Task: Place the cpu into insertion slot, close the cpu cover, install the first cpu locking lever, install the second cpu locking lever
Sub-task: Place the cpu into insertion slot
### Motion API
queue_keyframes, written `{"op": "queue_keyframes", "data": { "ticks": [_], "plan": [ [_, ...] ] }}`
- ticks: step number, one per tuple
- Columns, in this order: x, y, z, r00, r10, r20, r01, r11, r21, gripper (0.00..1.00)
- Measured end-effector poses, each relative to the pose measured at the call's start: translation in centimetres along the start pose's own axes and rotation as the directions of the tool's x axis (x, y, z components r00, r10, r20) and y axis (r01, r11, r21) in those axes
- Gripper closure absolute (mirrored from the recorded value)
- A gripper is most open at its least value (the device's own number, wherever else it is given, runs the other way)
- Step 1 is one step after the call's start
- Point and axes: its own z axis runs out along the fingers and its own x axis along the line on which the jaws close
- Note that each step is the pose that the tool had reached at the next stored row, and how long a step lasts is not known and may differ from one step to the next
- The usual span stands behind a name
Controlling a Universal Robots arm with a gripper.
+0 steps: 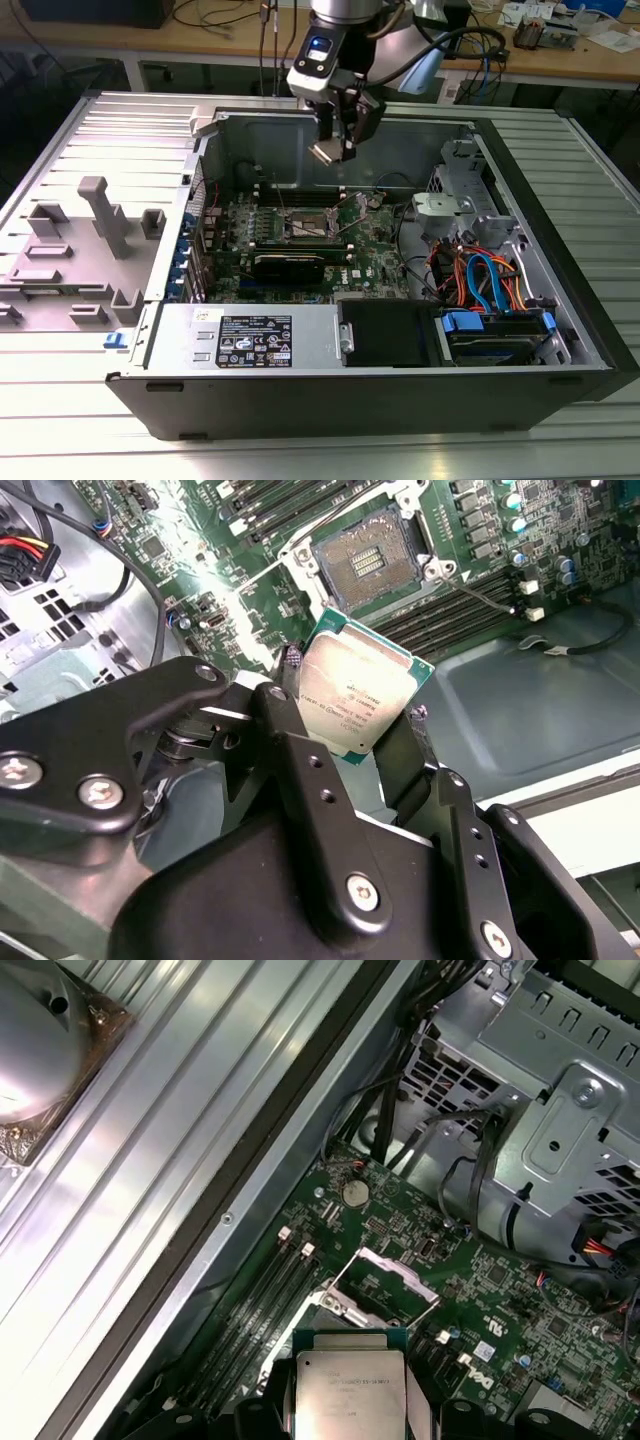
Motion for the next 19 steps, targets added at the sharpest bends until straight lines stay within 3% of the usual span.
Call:
{"op": "queue_keyframes", "data": {
  "ticks": [9, 11, 15, 18, 19],
  "plan": [
    [0.02, -0.32, 0.03, 0.9997, 0.023, 0.0012, -0.023, 0.9997, 0.0003, 0.46],
    [0.03, -0.33, 0.13, 0.9987, 0.051, 0.0024, -0.051, 0.9987, 0.0002, 0.46],
    [0.03, -0.35, 0.43, 0.9897, 0.143, 0.0067, -0.143, 0.9897, 0.0001, 0.46],
    [0.03, -0.36, 0.66, 0.9794, 0.202, 0.0095, -0.202, 0.9794, -0.0001, 0.46],
    [0.03, -0.37, 0.76, 0.9738, 0.227, 0.0107, -0.227, 0.9739, -0.0003, 0.46]
  ]
}}
